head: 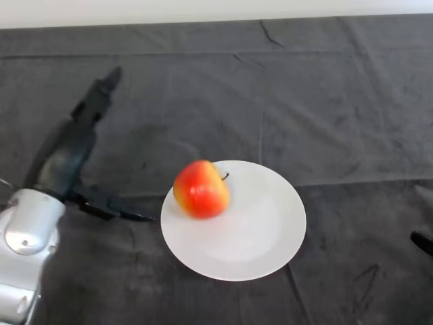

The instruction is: Move the apple to the plate

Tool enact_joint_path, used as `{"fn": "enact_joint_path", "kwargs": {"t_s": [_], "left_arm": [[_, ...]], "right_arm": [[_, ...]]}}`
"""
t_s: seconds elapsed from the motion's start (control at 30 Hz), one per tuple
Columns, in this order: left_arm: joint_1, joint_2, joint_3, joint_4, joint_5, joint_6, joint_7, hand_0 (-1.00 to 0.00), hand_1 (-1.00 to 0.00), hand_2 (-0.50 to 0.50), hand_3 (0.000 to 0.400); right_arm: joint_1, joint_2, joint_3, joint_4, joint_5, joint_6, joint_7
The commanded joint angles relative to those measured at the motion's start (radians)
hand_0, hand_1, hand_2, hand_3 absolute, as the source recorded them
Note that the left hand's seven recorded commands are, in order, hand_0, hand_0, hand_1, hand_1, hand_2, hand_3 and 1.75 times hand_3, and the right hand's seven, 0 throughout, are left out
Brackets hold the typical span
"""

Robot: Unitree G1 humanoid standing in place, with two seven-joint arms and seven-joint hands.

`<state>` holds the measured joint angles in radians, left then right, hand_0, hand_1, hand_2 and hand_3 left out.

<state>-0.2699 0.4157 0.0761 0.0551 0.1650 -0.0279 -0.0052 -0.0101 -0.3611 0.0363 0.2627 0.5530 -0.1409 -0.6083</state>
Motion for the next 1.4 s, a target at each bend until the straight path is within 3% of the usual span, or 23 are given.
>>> {"fn": "enact_joint_path", "kwargs": {"t_s": [0.03,0.33,0.73,1.4], "left_arm": [[-0.084,0.042,0.052,0.023,-0.026,0.014,0.021,0.00,0.00,0.00,0.000],[-0.113,0.082,0.194,0.060,-0.074,-0.008,0.077,0.00,0.00,0.00,0.000],[-0.162,0.155,0.339,0.275,-0.112,-0.117,0.138,0.00,0.00,0.00,0.000],[-0.229,0.268,0.461,0.516,-0.150,-0.196,0.205,0.00,0.00,0.00,0.000]], "right_arm": [[0.029,0.038,-0.0089,0.035,0.0211,0.042,0.0065],[0.029,0.038,-0.0081,0.035,0.0218,0.042,0.0061],[0.029,0.035,-0.0036,0.036,0.0259,0.039,0.0032],[0.028,0.028,0.0072,0.038,0.0360,0.033,-0.0040]]}}
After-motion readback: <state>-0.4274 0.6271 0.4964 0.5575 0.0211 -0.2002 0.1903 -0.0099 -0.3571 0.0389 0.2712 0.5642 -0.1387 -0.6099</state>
